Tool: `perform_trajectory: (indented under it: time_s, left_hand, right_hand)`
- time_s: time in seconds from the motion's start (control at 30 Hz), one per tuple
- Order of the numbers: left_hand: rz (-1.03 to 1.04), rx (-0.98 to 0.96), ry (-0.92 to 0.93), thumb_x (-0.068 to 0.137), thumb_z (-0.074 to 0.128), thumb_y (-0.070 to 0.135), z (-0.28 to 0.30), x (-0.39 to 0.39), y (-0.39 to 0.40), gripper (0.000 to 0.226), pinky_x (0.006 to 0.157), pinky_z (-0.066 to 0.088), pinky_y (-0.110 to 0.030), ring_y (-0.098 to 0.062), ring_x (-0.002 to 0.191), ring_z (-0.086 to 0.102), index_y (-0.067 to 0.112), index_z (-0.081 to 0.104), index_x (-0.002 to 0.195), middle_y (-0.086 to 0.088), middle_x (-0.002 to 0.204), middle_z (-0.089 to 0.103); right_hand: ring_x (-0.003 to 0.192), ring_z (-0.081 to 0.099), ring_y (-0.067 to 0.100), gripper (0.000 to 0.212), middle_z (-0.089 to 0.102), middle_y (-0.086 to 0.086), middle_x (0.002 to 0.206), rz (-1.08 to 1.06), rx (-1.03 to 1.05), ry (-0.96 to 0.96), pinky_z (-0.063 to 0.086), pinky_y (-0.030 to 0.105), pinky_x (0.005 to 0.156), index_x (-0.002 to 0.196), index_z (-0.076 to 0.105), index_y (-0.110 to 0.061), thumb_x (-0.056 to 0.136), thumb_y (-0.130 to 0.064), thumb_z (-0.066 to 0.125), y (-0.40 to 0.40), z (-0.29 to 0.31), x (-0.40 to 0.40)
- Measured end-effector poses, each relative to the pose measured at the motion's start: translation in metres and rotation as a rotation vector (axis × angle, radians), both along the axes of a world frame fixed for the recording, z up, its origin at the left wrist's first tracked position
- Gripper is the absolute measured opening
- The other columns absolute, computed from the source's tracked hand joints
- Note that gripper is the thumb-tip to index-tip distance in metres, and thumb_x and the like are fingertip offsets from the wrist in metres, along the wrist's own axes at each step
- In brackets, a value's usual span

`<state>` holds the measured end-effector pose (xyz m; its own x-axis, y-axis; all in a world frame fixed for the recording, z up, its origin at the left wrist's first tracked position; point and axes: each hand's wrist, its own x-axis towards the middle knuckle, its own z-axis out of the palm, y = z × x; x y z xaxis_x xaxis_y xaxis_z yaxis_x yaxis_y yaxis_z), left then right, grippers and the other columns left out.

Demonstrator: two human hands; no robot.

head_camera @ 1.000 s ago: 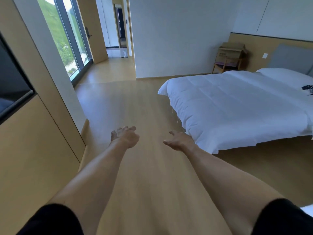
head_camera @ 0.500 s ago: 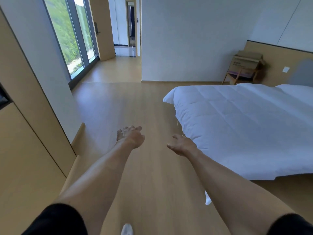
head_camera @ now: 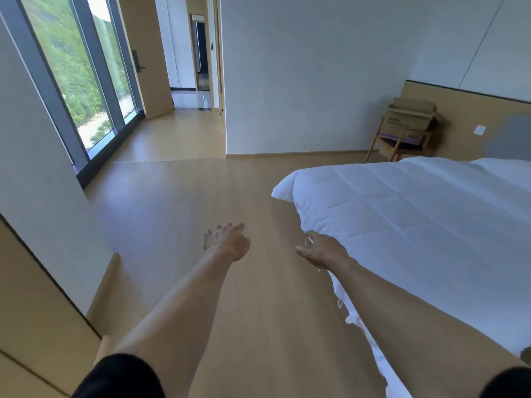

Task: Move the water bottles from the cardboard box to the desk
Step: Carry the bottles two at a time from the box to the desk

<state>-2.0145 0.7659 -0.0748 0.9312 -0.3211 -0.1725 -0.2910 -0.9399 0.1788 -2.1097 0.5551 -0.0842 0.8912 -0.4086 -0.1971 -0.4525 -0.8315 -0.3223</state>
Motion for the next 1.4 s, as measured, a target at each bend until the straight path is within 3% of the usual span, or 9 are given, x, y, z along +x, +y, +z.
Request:
perform_trajectory:
  time_s: [0.47, 0.67, 0.9, 1.13, 1.4]
  left_hand:
    - [-0.045, 0.023, 0.0, 0.102, 0.039, 0.045, -0.014, 0.221, -0.063, 0.05, 0.116, 0.026, -0.044, -0.028, 0.142, 0.036, 0.033, 0.039, 0.151, -0.004, 0.153, 0.043]
    - [-0.007, 0.033, -0.015, 0.102, 0.039, 0.047, -0.009, 0.341, -0.112, 0.052, 0.117, 0.026, -0.045, -0.028, 0.143, 0.035, 0.033, 0.037, 0.152, -0.003, 0.155, 0.04]
    - [0.02, 0.017, -0.043, 0.102, 0.038, 0.048, 0.013, 0.474, -0.172, 0.052, 0.119, 0.024, -0.044, -0.026, 0.145, 0.034, 0.034, 0.036, 0.153, 0.0, 0.157, 0.039]
    - [0.016, 0.013, -0.016, 0.102, 0.038, 0.048, 0.0, 0.576, -0.215, 0.051, 0.119, 0.023, -0.045, -0.026, 0.144, 0.035, 0.034, 0.038, 0.151, -0.001, 0.155, 0.041]
    - [-0.031, -0.023, 0.0, 0.102, 0.038, 0.049, -0.025, 0.729, -0.26, 0.053, 0.12, 0.022, -0.046, -0.026, 0.145, 0.033, 0.035, 0.036, 0.153, -0.001, 0.157, 0.039]
  right_hand:
    - [0.142, 0.04, 0.026, 0.07, 0.04, 0.007, 0.156, 0.035, 0.009, 0.021, 0.038, 0.041, 0.112, 0.156, 0.029, -0.03, 0.096, -0.059, 0.048, -0.048, -0.02, 0.232]
    - [0.145, 0.038, 0.022, 0.071, 0.035, -0.001, 0.16, 0.055, 0.059, 0.01, 0.037, 0.041, 0.113, 0.155, 0.031, -0.034, 0.092, -0.063, 0.048, -0.1, -0.025, 0.363]
    - [0.131, 0.051, 0.027, 0.069, 0.049, -0.002, 0.147, 0.087, 0.026, 0.051, 0.046, 0.044, 0.101, 0.15, 0.034, -0.034, 0.089, -0.064, 0.044, -0.165, -0.015, 0.502]
    - [0.134, 0.046, 0.03, 0.067, 0.044, 0.001, 0.151, 0.082, 0.062, 0.058, 0.042, 0.043, 0.107, 0.154, 0.03, -0.036, 0.093, -0.06, 0.046, -0.201, -0.021, 0.603]
    - [0.138, 0.044, 0.025, 0.066, 0.045, 0.001, 0.152, 0.039, 0.029, 0.041, 0.04, 0.038, 0.102, 0.155, 0.031, -0.031, 0.096, -0.056, 0.048, -0.245, -0.033, 0.731]
